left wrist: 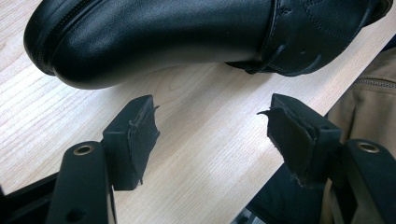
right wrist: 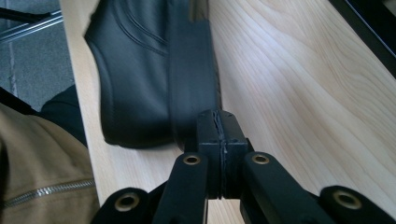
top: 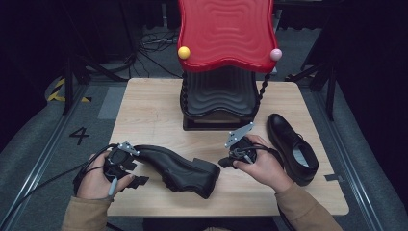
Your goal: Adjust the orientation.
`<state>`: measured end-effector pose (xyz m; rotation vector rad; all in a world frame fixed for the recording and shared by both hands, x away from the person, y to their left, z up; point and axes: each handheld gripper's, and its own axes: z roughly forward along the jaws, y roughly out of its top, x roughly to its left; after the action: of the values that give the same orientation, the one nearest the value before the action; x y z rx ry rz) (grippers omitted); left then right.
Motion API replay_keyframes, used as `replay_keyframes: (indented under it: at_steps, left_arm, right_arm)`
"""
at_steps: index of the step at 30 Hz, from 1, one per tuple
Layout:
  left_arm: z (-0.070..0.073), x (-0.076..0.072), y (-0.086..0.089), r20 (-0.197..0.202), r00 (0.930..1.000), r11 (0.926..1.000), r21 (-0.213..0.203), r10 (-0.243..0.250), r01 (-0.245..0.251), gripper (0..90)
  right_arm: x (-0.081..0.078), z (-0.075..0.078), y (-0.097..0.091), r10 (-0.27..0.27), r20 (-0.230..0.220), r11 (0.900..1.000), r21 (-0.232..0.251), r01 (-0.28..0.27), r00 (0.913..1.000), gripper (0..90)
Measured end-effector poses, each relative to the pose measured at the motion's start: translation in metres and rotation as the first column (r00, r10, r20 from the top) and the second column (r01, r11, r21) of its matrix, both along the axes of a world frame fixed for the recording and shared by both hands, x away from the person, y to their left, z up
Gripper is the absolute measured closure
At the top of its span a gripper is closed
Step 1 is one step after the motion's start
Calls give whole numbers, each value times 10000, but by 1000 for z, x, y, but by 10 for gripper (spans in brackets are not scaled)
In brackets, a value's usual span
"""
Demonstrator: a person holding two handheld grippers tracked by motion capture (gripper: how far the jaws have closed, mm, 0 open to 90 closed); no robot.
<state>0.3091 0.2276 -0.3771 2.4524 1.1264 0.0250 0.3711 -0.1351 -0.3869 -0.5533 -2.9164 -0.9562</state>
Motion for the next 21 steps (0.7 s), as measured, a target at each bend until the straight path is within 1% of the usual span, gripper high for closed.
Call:
replay_keyframes:
  at_steps: [2, 4, 5, 6, 8, 10, 11, 14, 15, 17, 21]
  left_arm:
    - [-1, 1, 0, -13, 10000, 10000, 24, 18, -18, 332]
    - [-1, 1, -1, -23, 10000, 10000, 44, 1, 0, 331]
    - [-1, 1, -1, -23, 10000, 10000, 44, 1, 0, 331]
    - [-1, 1, 0, 1, 10000, 10000, 46, -3, 3, 331]
    - [0, 0, 0, 29, 10000, 10000, 18, -5, 5, 330]
    - [0, 0, 0, 32, 10000, 10000, 9, 0, 0, 330]
    - [0, 0, 1, 47, 10000, 10000, 6, -1, 1, 330]
    - [0, 0, 1, 51, 10000, 10000, 1, -11, 11, 330]
    - [0, -1, 0, 27, 10000, 10000, -15, 28, -28, 330]
    - [0, -1, 0, 54, 10000, 10000, -15, 6, -6, 330]
    - [1, -1, 1, 55, 10000, 10000, -51, 47, -47, 330]
  right_arm:
    - [-2, 1, 7, 147, -18, 9999, 40, -147, 9999, 900]
    - [-2, 1, 13, 296, -33, 9996, -18, -296, 9996, 900]
    - [-2, 1, 13, 296, -33, 9996, -18, -296, 9996, 900]
    - [-3, 0, 20, 468, -47, 9989, -81, -468, 9989, 900]
    - [-4, -1, 24, 609, -36, 9981, -115, -610, 9981, 900]
    - [-5, -2, 27, 745, -166, 9971, -121, -747, 9971, 900]
    - [-5, -3, 29, 812, -158, 9967, -76, -814, 9966, 900]
    - [-5, -4, 32, 843, -159, 9964, -82, -845, 9963, 900]
    - [-5, -4, 34, 831, -160, 9964, -129, -833, 9964, 900]
    - [-5, -7, 37, 825, -63, 9958, -390, -827, 9966, 900]
    - [-4, -6, 37, 940, -86, 9945, -464, -943, 9955, 900]
